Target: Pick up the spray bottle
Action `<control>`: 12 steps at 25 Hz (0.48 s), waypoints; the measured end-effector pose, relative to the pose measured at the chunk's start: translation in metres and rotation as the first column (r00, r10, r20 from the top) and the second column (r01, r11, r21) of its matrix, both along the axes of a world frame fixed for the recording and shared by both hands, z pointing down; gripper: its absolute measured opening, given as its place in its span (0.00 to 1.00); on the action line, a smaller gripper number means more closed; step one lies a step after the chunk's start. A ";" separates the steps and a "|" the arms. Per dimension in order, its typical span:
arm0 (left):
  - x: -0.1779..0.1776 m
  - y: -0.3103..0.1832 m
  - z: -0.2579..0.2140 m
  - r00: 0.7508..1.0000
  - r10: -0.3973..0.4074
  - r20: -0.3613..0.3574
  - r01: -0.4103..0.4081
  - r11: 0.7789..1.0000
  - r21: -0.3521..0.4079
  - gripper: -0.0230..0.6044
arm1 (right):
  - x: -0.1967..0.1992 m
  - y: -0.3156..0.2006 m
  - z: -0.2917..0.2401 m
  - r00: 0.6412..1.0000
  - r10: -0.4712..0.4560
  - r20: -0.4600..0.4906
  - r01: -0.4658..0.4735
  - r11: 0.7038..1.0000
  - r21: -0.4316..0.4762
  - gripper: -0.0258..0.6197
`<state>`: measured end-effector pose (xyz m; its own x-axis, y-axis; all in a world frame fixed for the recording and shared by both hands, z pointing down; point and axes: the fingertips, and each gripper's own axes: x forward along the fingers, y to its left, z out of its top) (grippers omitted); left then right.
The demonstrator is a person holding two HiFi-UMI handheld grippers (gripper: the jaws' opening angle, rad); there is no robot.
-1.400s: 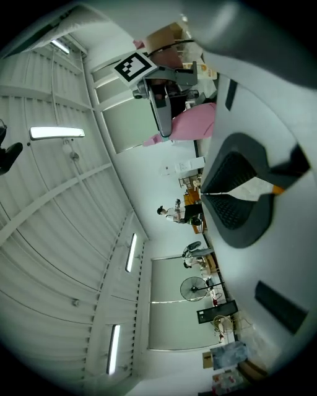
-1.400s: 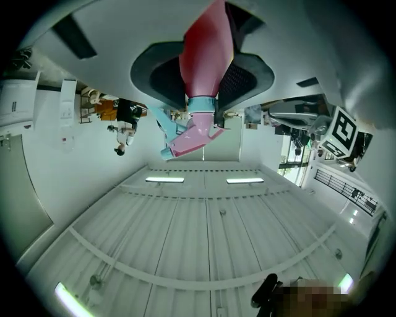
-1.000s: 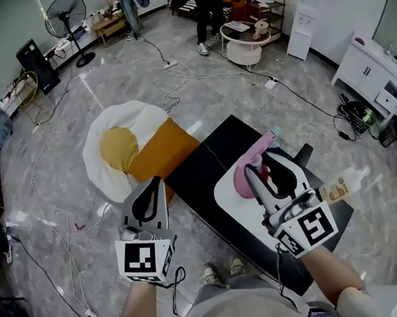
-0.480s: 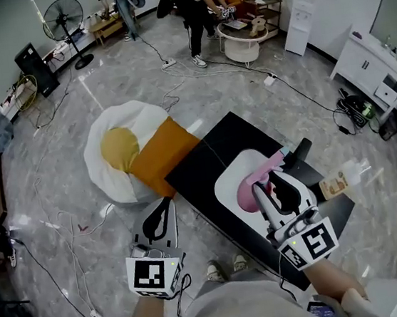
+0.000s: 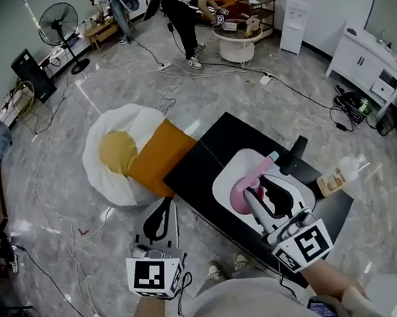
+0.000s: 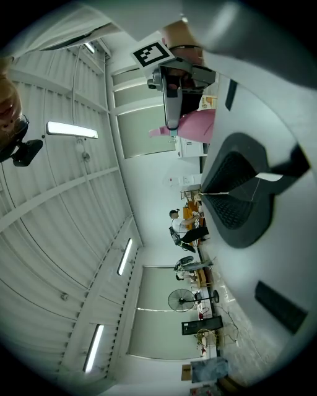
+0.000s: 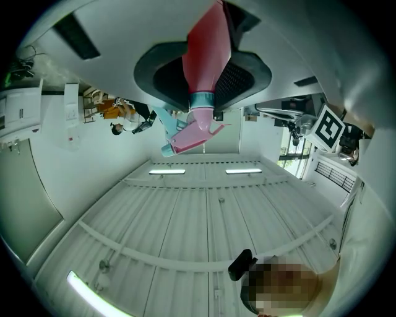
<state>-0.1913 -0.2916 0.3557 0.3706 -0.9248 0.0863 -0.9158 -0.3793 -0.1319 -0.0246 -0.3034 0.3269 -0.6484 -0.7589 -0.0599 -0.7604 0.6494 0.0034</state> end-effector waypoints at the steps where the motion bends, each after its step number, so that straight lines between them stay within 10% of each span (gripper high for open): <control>1: 0.001 0.001 0.001 1.000 0.001 0.001 -0.001 1.000 0.000 0.07 | 0.001 0.001 0.000 1.000 0.001 0.002 -0.001 1.000 -0.002 0.28; 12: 0.002 0.011 0.002 1.000 0.010 0.009 -0.010 1.000 -0.009 0.08 | 0.008 0.008 -0.001 1.000 0.020 0.010 -0.020 1.000 -0.016 0.28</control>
